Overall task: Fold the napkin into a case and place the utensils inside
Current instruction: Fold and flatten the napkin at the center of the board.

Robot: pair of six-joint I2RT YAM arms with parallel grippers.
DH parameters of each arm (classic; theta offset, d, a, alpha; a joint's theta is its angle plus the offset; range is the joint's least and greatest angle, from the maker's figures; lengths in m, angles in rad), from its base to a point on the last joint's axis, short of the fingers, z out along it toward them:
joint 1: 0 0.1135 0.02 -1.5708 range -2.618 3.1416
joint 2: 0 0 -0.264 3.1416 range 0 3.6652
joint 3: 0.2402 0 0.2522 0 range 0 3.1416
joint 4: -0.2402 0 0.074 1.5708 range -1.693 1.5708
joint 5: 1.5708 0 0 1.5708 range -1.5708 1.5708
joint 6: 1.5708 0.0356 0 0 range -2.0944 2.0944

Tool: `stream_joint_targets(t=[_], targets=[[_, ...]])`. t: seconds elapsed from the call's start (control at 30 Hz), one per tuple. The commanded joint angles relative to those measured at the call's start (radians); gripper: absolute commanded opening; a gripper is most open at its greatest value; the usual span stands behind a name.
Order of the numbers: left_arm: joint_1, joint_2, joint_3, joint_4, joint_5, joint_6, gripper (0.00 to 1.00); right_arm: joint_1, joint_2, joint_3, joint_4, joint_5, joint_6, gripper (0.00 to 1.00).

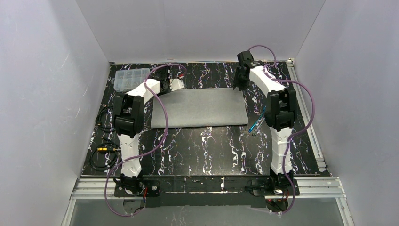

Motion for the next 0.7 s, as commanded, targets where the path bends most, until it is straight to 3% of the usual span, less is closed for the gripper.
stream_joint_targets(t=[0.0,0.07,0.17,0.27,0.43,0.57,0.67], targets=[[0.002,-0.042,-0.015,0.057,-0.032,-0.009,0.10,-0.008,0.000,0.092,0.041,-0.003,-0.001,0.52],[0.002,-0.045,-0.019,0.063,-0.040,-0.002,0.11,-0.008,0.008,0.122,0.011,0.019,-0.017,0.67],[0.002,-0.060,-0.035,0.092,-0.057,0.008,0.14,-0.009,-0.017,0.102,0.006,0.062,-0.034,0.69],[0.005,-0.081,-0.032,0.099,-0.064,0.004,0.19,-0.008,-0.085,0.014,0.070,0.074,-0.039,0.60],[0.008,-0.092,-0.010,0.083,-0.080,-0.006,0.50,-0.007,-0.162,-0.124,0.176,-0.006,-0.032,0.48],[0.008,-0.124,-0.007,0.086,-0.088,-0.035,0.54,0.003,-0.139,-0.132,0.142,-0.049,-0.042,0.43],[0.007,-0.151,0.058,-0.073,-0.001,-0.155,0.54,0.018,-0.162,-0.166,0.131,-0.055,-0.036,0.37]])
